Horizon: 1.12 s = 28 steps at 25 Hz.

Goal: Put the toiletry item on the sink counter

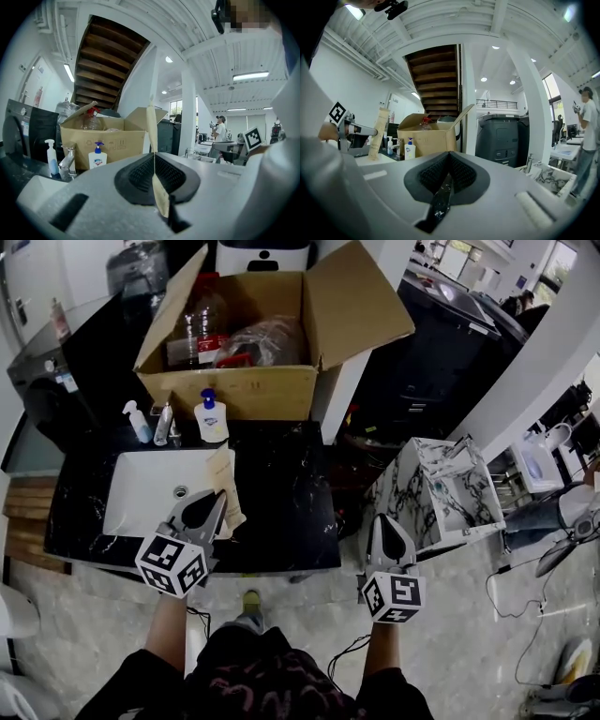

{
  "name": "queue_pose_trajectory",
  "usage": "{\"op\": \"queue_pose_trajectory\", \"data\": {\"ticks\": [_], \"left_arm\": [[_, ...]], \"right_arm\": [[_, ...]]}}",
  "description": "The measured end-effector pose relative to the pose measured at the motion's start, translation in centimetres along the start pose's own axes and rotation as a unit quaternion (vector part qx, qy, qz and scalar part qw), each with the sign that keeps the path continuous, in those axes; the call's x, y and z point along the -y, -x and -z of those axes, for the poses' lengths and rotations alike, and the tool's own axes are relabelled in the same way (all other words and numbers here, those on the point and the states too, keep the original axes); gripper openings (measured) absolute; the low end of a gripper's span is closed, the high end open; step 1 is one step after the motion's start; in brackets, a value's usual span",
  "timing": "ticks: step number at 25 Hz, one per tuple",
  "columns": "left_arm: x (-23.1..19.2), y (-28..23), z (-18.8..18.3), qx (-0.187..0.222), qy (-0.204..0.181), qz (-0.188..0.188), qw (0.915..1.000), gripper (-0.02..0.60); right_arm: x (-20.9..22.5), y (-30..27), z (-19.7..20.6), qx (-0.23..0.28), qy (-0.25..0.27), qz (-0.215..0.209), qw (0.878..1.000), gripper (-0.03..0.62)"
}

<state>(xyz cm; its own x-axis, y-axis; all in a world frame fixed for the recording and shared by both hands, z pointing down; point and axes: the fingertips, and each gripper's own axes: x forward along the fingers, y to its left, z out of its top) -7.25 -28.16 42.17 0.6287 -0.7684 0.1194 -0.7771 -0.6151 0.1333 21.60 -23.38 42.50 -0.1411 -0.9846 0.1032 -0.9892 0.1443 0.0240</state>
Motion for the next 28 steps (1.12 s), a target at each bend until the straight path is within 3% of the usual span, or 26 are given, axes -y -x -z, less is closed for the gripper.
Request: {"op": "queue_pose_trajectory", "data": {"ticks": [16,28], "left_arm": [[-6.2,-5.3,-0.8,-0.002,0.017,0.042,0.999,0.005],[-7.4,-6.4,-1.4,-0.002,0.017,0.046,0.9988,0.005]], "right_arm": [[-1.5,-6.3,-1.6,-0.002,0.0,0.036,0.999,0.012],[-1.6,-8.1,-1.9,-0.005,0.004,0.037,0.999,0.012]]}}
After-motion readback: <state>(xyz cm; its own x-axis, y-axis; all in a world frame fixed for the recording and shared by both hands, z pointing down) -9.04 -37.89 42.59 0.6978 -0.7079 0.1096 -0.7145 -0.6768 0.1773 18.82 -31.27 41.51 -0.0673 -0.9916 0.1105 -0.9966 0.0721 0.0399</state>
